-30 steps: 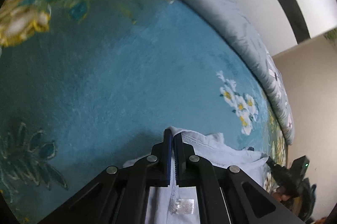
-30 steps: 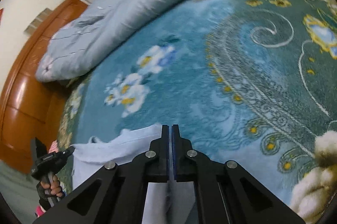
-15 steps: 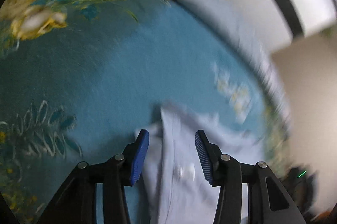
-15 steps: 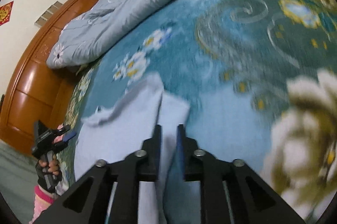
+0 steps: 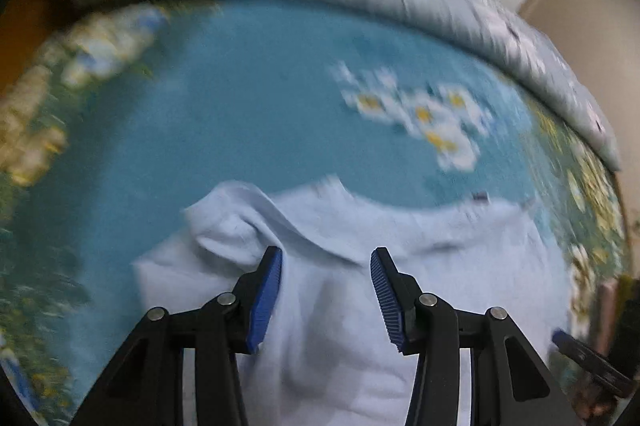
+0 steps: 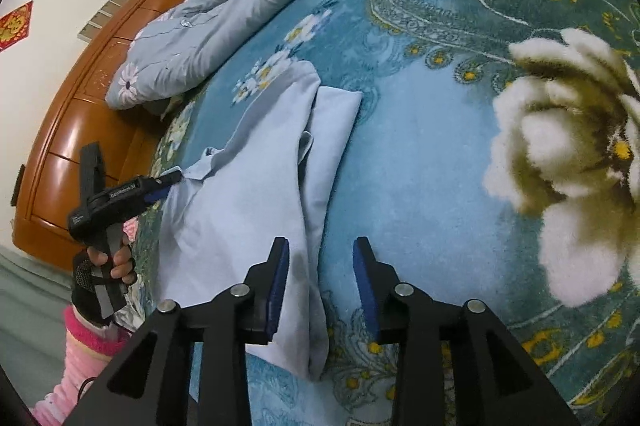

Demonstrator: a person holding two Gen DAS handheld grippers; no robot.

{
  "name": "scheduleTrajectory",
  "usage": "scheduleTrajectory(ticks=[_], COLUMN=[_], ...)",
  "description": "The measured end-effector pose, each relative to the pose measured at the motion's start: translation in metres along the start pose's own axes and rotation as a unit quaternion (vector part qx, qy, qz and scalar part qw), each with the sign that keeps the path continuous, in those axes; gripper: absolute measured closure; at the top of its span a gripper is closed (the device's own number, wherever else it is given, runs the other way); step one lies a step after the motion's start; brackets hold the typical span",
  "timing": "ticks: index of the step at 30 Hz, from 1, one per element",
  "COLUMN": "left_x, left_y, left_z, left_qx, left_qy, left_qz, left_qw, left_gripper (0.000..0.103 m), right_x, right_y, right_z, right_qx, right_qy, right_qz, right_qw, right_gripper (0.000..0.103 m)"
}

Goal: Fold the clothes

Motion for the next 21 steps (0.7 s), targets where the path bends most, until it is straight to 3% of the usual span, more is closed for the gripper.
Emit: scheduleTrajectory(ticks=[3,4,6,8,10,11,15,21], left_x=[0.014,0.016,0.017,0.01,-0.007,-0.018,-0.034,-0.013], left_y=[0.006,0.007,0.004,-0.001,-0.005,-0.008,-0.014,-0.021], left_z=[0.02,0.021,0.012,-0.001,-0.012,-0.014,0.013,0.093], left_qx=[0.021,0.018,-0.004,-0.022,-0.03,-0.029,-0.004,0.095], left_qy=[0.078,0.088,0.054,-0.032,-0.108,-0.121,-0.059,-0.114], left_qz=[-0.037,-0.042,-0.041,-0.022,0.027,0.05,0.043,0.001], left_qw=[0.996,0.9951,0.9977,0.999,0.9933,0.9909,0.9973,0.989], left_gripper=[0.053,0.053,0.053,0.053,0.053,0.053,0.053,0.053], right_x=[-0.005,-0.008,-0.014,-0.017,-0.021,-0.023,-0.023,-0.023], right_y=[0.0,0.0,0.001,0.003,0.006,0.006,0.002,0.003], right_z=[-0.004,-0.005,-0.005,-0.003,0.002,0.004,0.01,0.005], right_qx=[-0.006,-0.009,-0.014,-0.013,-0.008,-0.005,0.01,0.001], right_qy=[-0.002,0.001,0.011,0.015,0.019,0.02,0.017,0.023], right_qz=[0.005,0.006,0.006,0.007,0.011,0.015,0.022,0.015], right_qw=[1.0,1.0,1.0,1.0,1.0,1.0,1.0,1.0], right_gripper=[0.065,0.065,0.065,0.065,0.065,0.065,0.065,0.065])
Point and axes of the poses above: each gripper's, at about its wrist camera, not at the fingertips, and x roughly against the way its jaws point, z to its left, y to its top, the point moved 2 cm from there along -x, roughly the way its jaws point, and after that the axes turned 6 degrees about z, right-handed, at the moved point
